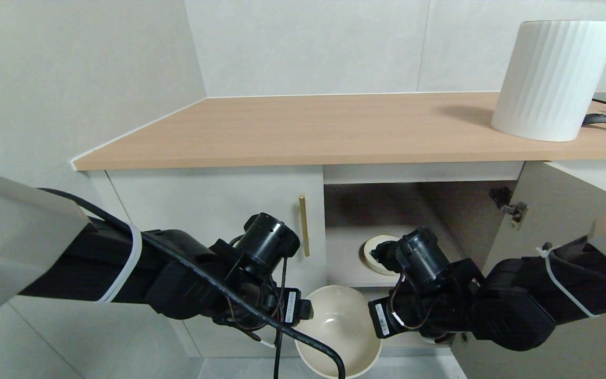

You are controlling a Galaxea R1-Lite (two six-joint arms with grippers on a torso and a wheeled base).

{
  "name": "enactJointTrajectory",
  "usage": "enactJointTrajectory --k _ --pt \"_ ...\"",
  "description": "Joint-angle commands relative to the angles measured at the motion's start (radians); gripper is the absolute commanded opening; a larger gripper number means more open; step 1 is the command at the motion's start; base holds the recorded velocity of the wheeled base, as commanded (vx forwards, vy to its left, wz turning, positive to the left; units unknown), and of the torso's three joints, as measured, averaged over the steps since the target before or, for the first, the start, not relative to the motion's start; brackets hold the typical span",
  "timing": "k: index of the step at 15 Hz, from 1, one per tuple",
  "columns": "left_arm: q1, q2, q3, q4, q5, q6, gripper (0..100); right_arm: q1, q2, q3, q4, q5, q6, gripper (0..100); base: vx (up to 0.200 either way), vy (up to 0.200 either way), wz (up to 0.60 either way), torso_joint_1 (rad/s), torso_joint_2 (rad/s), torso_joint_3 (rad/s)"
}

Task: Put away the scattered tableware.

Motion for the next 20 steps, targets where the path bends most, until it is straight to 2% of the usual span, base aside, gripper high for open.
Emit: enactJointTrajectory --k 1,4,7,8,11,13,16,20 --pt "0.000 -0.004 0.000 -0.001 -0.002 -0.002 100 -0.021 0.021 -0.021 0.034 -0.011 -0.002 0 0.000 0.000 0.00 0.000 0.00 0.000" --pt "0.000 -0.002 0.000 -0.001 -0.002 0.000 100 -0.091 0.091 -0.130 0.175 -0.066 0.007 0 0.000 0.000 0.00 0.000 0.00 0.000" --pt "0.000 -0.002 0.001 -0.001 -0.002 0.000 100 -0.136 0.133 -0.156 0.174 -0.103 0.030 0 0.000 0.000 0.00 0.000 0.00 0.000" --pt "0.000 -0.007 0.001 -0.001 -0.002 -0.002 100 -0.197 0.173 -0.211 0.172 -0.131 0.104 0 0.000 0.000 0.00 0.000 0.00 0.000" --pt "0.000 -0.011 0.001 -0.001 0.000 -0.002 100 -0.260 0.193 -0.283 0.168 -0.135 0.206 0 0.000 0.000 0.00 0.000 0.00 0.000" --pt "0.000 -0.011 0.001 -0.001 0.000 -0.002 100 -0.291 0.200 -0.317 0.143 -0.135 0.263 0 0.000 0.000 0.00 0.000 0.00 0.000" --pt "0.000 -0.011 0.001 -0.001 0.000 -0.002 100 -0.325 0.216 -0.323 0.030 -0.135 0.314 0 0.000 0.000 0.00 0.000 0.00 0.000" --pt "0.000 -0.011 0.001 -0.001 0.000 -0.002 100 -0.351 0.246 -0.349 -0.018 -0.171 0.346 0 0.000 0.000 0.00 0.000 0.00 0.000"
